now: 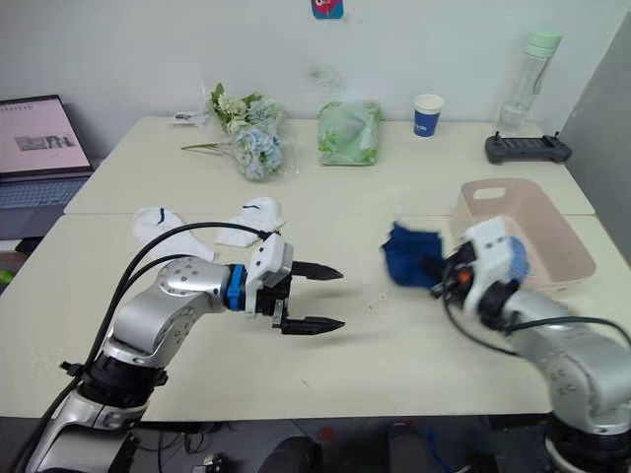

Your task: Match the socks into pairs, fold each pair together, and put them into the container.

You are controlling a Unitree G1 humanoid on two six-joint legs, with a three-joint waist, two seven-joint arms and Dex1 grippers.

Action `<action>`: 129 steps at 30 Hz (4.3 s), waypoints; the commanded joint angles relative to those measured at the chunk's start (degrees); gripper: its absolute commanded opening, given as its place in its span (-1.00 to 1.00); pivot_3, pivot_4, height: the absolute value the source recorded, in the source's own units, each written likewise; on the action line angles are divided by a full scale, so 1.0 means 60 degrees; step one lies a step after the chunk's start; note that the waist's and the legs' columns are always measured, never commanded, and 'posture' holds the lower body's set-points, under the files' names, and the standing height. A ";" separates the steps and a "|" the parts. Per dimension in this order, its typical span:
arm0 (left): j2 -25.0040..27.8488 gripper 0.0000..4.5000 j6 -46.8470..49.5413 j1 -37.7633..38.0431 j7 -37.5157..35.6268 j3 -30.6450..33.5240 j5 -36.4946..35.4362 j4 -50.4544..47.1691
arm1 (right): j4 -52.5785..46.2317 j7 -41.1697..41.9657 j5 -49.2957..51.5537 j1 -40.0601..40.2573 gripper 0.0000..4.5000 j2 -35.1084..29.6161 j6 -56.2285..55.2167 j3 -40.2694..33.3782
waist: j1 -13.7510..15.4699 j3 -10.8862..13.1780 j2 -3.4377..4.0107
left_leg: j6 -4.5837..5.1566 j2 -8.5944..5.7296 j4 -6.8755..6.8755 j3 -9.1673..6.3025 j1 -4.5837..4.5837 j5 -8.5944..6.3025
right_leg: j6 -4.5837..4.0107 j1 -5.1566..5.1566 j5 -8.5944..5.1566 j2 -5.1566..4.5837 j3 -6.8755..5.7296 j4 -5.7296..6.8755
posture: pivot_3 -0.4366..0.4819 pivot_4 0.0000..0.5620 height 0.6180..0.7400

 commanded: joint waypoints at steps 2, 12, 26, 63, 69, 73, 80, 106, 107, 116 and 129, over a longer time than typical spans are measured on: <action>-0.0483 0.98 0.0362 -0.0990 0.0173 0.0075 -0.0317 -0.0017 | 0.0609 0.0063 -0.2129 -0.0414 -1.00 -0.2509 -0.1798 -0.0477 | 0.0004 0.0021 0.0000 | 0.0000 -0.0001 -0.0002 -0.0001 -0.0003 0.0000 | 0.0001 0.0002 0.0000 0.0000 -0.0002 -0.0007 | -0.05 -0.47 1.00; -0.1124 0.98 0.0372 -0.2003 0.0342 -0.0102 -0.0167 0.0380 | 0.5829 0.1438 -0.8029 -0.1634 -1.00 -0.6361 -0.7584 0.4059 | -0.0059 0.0040 -0.0003 | 0.0000 0.0007 -0.0001 0.0060 0.0012 0.0001 | 0.0002 -0.0002 -0.0001 0.0001 0.0027 -0.0010 | -0.05 -0.47 1.00; -0.1260 0.98 0.0389 -0.2282 0.0268 -0.0282 -0.0114 0.0271 | 0.9532 0.3296 -1.0150 -0.3747 -1.00 -0.4999 -0.9854 0.5896 | 0.0048 0.0054 -0.0004 | -0.0037 -0.0002 0.0009 0.0029 -0.0010 0.0021 | 0.0001 -0.0004 0.0000 -0.0024 0.0020 -0.0025 | -0.05 -0.47 1.00; -0.1365 1.00 0.0320 -0.2354 0.1115 0.0366 -0.0165 0.0570 | 0.6850 0.7460 -0.6615 -0.6216 0.98 -0.5629 -0.7236 0.3079 | -0.0050 0.0069 0.0019 | -0.0032 0.0006 0.0029 0.0042 0.0007 0.0018 | -0.0001 -0.0005 0.0001 -0.0039 0.0031 0.0014 | -0.05 -0.47 1.00; -0.0563 1.00 -0.0310 -0.1184 0.2024 0.1561 0.0198 0.0205 | 0.5105 0.6360 -0.5403 -0.5476 0.98 -0.3950 -0.5596 0.2278 | -0.0022 0.0068 0.0018 | -0.0034 0.0028 0.0021 0.0009 0.0005 0.0019 | -0.0002 -0.0006 0.0002 -0.0033 0.0009 0.0019 | -0.05 -0.47 1.00; 0.0201 1.00 -0.0461 -0.0058 0.2708 0.2477 0.0414 -0.0159 | 0.4112 0.5436 -0.5195 -0.4367 0.98 -0.2887 -0.5634 0.2193 | 0.0013 0.0069 0.0017 | -0.0029 0.0019 0.0026 0.0015 -0.0004 0.0017 | -0.0003 -0.0012 0.0002 -0.0043 0.0017 0.0019 | -0.05 -0.47 1.00; 0.0925 1.00 -0.0692 0.2660 0.3493 0.4587 0.0375 -0.0076 | 0.2456 0.3573 -0.4554 -0.2616 0.98 -0.0034 -0.5525 0.2733 | 0.0019 0.0064 0.0012 | -0.0028 0.0021 0.0019 0.0011 -0.0011 0.0015 | -0.0002 -0.0031 0.0002 -0.0052 0.0013 0.0025 | -0.05 -0.47 1.00; 0.0846 1.00 -0.1408 0.5145 0.4643 0.6838 -0.0144 0.1769 | 0.1344 0.3945 -0.3385 0.0804 0.98 0.1028 -0.5618 0.4656 | 0.0010 0.0042 -0.0025 | -0.0003 0.0017 0.0016 -0.0009 0.0018 0.0001 | -0.0012 0.0006 0.0009 -0.0042 -0.0008 0.0017 | -0.05 -0.47 1.00; 0.0980 1.00 -0.1204 0.4949 0.4454 0.6710 -0.0216 0.1916 | 0.1141 0.4084 -0.2914 0.0757 0.98 0.0994 -0.5201 0.4580 | 0.0008 0.0042 -0.0025 | -0.0002 0.0018 0.0015 -0.0009 0.0019 0.0001 | -0.0012 0.0006 0.0009 -0.0042 -0.0008 0.0016 | -0.05 -0.47 1.00; 0.1717 1.00 -0.1000 0.2490 0.4105 0.5117 0.0743 0.3953 | 0.0533 0.4102 -0.1569 0.0031 0.98 0.0366 -0.3761 0.4398 | 0.0007 0.0039 -0.0035 | -0.0002 0.0016 0.0016 -0.0017 0.0023 0.0001 | -0.0013 0.0006 0.0010 -0.0038 -0.0018 0.0024 | -0.05 -0.47 1.00; 0.1485 0.16 -0.1197 0.1291 0.5017 0.4137 0.2034 0.6061 | 0.0398 0.3559 -0.2023 0.0369 1.00 0.0277 -0.4084 0.4762 | -0.0014 0.0041 -0.0041 | -0.0002 0.0019 0.0017 -0.0008 0.0010 0.0001 | -0.0012 -0.0013 0.0010 -0.0039 -0.0004 0.0028 | -0.05 -0.47 1.00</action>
